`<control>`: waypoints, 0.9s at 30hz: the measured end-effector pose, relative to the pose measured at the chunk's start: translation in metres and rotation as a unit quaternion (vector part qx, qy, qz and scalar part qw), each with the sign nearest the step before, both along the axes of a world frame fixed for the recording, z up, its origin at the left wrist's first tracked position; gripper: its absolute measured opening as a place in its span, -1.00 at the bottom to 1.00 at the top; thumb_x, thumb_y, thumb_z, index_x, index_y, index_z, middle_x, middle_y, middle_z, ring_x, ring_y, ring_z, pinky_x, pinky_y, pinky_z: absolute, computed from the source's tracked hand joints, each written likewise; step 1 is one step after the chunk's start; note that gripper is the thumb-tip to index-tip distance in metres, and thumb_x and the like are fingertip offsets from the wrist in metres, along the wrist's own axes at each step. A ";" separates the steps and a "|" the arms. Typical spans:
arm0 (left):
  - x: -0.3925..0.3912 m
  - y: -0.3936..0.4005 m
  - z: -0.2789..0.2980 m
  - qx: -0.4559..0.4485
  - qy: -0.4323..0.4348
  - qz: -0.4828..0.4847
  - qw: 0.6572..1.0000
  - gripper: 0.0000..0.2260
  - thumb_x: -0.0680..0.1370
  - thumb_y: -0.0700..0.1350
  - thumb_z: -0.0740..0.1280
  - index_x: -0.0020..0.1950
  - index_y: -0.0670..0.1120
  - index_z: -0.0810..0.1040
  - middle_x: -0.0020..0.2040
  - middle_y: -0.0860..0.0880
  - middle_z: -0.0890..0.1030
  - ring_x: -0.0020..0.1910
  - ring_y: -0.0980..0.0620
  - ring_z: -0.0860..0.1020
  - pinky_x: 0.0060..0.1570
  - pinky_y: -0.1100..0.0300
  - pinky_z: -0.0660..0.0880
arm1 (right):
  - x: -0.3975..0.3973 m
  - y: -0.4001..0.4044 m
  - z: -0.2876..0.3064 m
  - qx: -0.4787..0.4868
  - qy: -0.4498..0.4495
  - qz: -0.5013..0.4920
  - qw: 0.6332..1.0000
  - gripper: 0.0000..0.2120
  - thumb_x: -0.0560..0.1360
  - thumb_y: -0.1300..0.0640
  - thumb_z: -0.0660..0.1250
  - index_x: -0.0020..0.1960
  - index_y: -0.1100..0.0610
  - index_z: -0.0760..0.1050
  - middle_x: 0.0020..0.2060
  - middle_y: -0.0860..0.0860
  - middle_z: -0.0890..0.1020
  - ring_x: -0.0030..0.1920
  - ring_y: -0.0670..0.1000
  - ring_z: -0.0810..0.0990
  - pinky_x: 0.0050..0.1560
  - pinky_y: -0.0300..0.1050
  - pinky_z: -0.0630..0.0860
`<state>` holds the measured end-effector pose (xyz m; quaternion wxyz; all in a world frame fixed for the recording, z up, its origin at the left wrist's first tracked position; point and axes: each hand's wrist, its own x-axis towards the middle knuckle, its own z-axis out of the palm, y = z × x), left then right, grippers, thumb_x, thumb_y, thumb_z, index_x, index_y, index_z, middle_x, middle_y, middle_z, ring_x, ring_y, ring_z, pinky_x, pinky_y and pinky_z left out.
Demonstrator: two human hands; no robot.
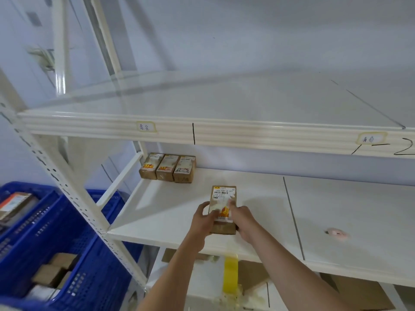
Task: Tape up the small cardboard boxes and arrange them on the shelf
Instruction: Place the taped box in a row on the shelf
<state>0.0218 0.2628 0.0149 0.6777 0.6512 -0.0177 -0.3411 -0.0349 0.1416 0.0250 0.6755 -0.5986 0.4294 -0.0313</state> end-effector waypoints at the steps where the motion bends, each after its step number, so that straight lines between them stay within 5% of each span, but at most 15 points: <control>1: 0.001 0.001 -0.002 -0.007 0.002 0.005 1.000 -0.63 0.59 -0.12 0.42 0.38 0.03 0.45 0.03 -0.10 0.71 -0.13 -0.03 0.72 -0.25 0.14 0.62 | 0.002 -0.001 0.001 -0.002 0.004 0.016 1.000 -0.49 0.66 -0.20 0.17 0.29 0.23 0.50 0.01 0.12 0.70 -0.03 0.10 0.71 -0.09 -0.04 0.65; 4: 0.005 0.004 -0.010 0.004 -0.012 0.040 0.999 -0.67 0.57 -0.15 0.45 0.31 -0.01 0.51 0.00 -0.13 0.71 -0.18 -0.04 0.72 -0.27 0.11 0.63 | 0.003 -0.002 -0.001 -0.123 0.038 0.100 0.987 -0.35 0.64 -0.22 0.19 0.55 0.17 0.20 0.38 0.16 0.50 0.29 0.16 0.57 0.31 0.02 0.51; 6: 0.010 0.004 -0.017 0.044 -0.031 0.066 0.996 -0.70 0.57 -0.12 0.46 0.28 -0.01 0.52 -0.02 -0.10 0.70 -0.17 -0.06 0.71 -0.21 0.05 0.66 | -0.001 0.000 -0.001 -0.230 0.035 0.160 0.959 -0.32 0.60 -0.19 0.29 0.57 0.12 0.18 0.44 0.12 0.42 0.38 0.14 0.48 0.27 -0.06 0.46; 9: 0.013 0.000 -0.027 0.097 -0.058 0.069 0.991 -0.68 0.58 -0.04 0.44 0.30 -0.02 0.51 0.06 -0.13 0.69 -0.02 -0.11 0.69 0.05 -0.11 0.65 | -0.009 0.001 -0.007 -0.235 0.005 0.247 0.940 -0.27 0.48 -0.06 0.48 0.54 0.02 0.23 0.34 0.02 0.56 0.29 0.05 0.56 0.28 -0.06 0.52; 12: 0.012 -0.002 -0.032 0.145 -0.141 0.031 0.979 -0.66 0.61 0.04 0.38 0.35 0.00 0.47 0.05 -0.05 0.65 -0.04 0.04 0.64 -0.09 0.16 0.61 | -0.010 -0.001 -0.019 -0.273 0.018 0.259 0.926 -0.15 0.50 0.15 0.46 0.63 0.03 0.04 0.34 0.06 0.58 0.28 0.09 0.58 0.21 -0.15 0.52; 15: 0.014 0.002 -0.038 0.200 -0.240 -0.038 0.949 -0.65 0.64 -0.01 0.33 0.41 0.04 0.41 0.04 0.04 0.63 -0.08 0.14 0.61 -0.22 0.35 0.48 | -0.004 0.005 -0.033 -0.285 0.015 0.225 0.932 -0.31 0.52 0.31 0.37 0.58 0.07 0.22 0.32 0.13 0.58 0.25 0.10 0.60 0.23 -0.12 0.53; 19: 0.034 0.016 -0.050 0.242 -0.335 -0.097 0.906 -0.60 0.65 -0.16 0.29 0.50 -0.02 0.40 0.33 -0.11 0.52 0.20 -0.04 0.58 0.11 0.30 0.47 | 0.020 0.017 -0.040 -0.309 -0.003 0.220 0.925 -0.37 0.53 0.37 0.35 0.55 0.10 0.31 0.30 0.10 0.61 0.23 0.06 0.61 0.15 -0.29 0.47; 27: 0.093 0.036 -0.067 0.313 -0.415 -0.262 0.813 -0.48 0.66 -0.20 0.20 0.62 0.02 0.21 0.62 -0.07 0.09 0.48 -0.18 0.29 0.44 0.01 0.32 | 0.066 0.038 -0.055 -0.430 0.094 0.219 0.871 -0.64 0.62 0.19 0.23 0.41 0.08 0.43 0.25 0.09 0.63 0.21 0.14 0.62 0.18 -0.01 0.57</control>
